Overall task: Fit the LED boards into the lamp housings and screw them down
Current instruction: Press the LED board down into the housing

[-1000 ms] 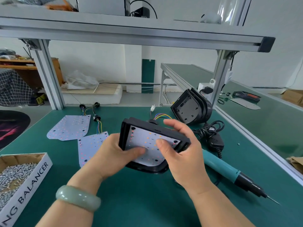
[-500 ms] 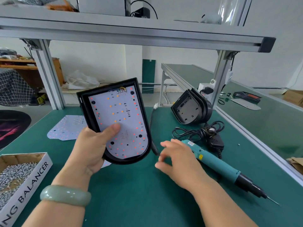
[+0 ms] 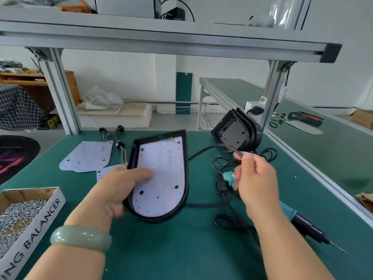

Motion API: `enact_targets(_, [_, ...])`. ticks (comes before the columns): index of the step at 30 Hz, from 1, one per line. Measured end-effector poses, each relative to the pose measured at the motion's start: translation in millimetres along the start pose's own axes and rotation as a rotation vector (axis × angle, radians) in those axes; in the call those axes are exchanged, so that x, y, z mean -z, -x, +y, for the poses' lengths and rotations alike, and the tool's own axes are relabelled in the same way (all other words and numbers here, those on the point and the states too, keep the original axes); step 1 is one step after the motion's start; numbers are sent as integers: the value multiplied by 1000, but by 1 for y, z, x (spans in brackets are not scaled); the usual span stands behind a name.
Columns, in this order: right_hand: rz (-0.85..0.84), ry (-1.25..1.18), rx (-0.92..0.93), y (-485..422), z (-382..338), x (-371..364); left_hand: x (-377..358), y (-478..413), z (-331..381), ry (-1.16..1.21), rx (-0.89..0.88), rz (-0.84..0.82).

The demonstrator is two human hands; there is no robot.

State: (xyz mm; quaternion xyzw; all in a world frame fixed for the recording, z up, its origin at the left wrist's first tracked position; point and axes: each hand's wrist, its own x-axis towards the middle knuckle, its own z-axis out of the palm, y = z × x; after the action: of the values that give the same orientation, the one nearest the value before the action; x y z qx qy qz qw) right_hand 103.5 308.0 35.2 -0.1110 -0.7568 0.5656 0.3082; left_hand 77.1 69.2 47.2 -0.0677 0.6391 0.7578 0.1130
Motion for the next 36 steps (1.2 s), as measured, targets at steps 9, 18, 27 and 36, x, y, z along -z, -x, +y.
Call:
enact_targets(9, [72,520,38,0,16,2,-20,-9,-26,-495,42,-5])
enact_targets(18, [-202,278,18,16,-4,-8,-19,-2,-18,-595,-30,19])
enact_targets(27, [-399,-281,-547,30,-9,-51,-28,-4,-18,-358,5,4])
enact_targets(36, [-389,-194,-564,29,-6,-57,-31,-17,-20,-511,-45,158])
